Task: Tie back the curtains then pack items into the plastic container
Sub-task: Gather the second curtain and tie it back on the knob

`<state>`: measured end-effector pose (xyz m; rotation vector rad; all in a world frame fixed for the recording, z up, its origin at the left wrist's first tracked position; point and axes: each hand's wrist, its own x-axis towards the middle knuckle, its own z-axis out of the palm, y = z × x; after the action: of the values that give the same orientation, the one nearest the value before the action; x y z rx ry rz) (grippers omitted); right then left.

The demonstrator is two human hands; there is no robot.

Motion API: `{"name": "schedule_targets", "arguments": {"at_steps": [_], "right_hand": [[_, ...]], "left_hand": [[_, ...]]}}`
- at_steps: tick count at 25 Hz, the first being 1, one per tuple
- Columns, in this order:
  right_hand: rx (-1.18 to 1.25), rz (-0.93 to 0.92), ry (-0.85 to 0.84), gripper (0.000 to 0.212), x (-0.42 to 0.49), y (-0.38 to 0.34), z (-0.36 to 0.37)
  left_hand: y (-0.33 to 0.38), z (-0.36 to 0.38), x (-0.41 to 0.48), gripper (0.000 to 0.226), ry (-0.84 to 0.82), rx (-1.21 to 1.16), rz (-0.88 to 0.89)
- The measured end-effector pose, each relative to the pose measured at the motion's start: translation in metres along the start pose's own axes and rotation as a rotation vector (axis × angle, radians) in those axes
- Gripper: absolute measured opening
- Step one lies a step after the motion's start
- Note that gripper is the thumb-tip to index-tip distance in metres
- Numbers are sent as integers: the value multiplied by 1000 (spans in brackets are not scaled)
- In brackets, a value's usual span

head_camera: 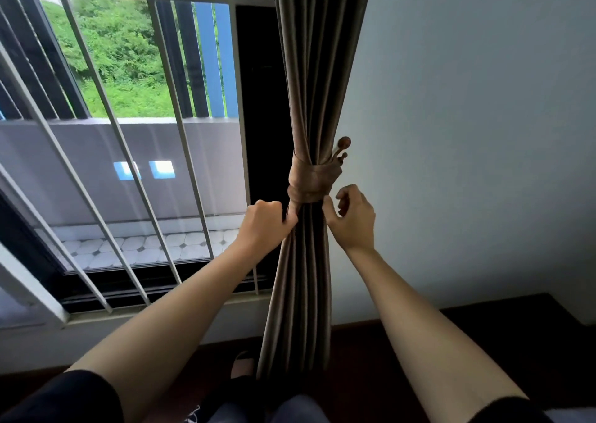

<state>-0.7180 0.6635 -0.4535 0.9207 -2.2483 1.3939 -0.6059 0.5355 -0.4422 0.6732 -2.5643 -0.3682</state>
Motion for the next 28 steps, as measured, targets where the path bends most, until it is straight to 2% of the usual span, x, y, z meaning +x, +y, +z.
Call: {"name": "schedule_targets", "arguments": {"at_steps": [2,4,7,11,15,17,23,26,28], "right_hand": [[33,-150,-29,16,-2,-22,1],[64,-260,-182,15,-2,-53,15],[38,-281,-405,33,-1,-93,65],[-13,-297,-600,66,-9,-138,143],[18,-439,-841,80,-22,-224,239],[59,-519,-890,80,-27,-268,282],[227,-799,-955,77,-65,-447,414],[321,-840,-957,76,-97,-528,462],[363,-853,-985,79,-123,-576,492]], "left_hand": [[-20,-17,9,40,58,1,13],[-49,-40,19,39,97,37,-2],[-107,-75,27,40,112,118,-129],[-197,-120,6,75,-51,249,-211],[-300,-185,-37,86,-213,354,-463],[-338,-217,-56,96,-220,436,-541],[-463,-344,-129,95,-73,599,-785],[-517,-399,-170,88,-43,668,-866],[-552,-433,-201,72,-11,711,-940]]}}
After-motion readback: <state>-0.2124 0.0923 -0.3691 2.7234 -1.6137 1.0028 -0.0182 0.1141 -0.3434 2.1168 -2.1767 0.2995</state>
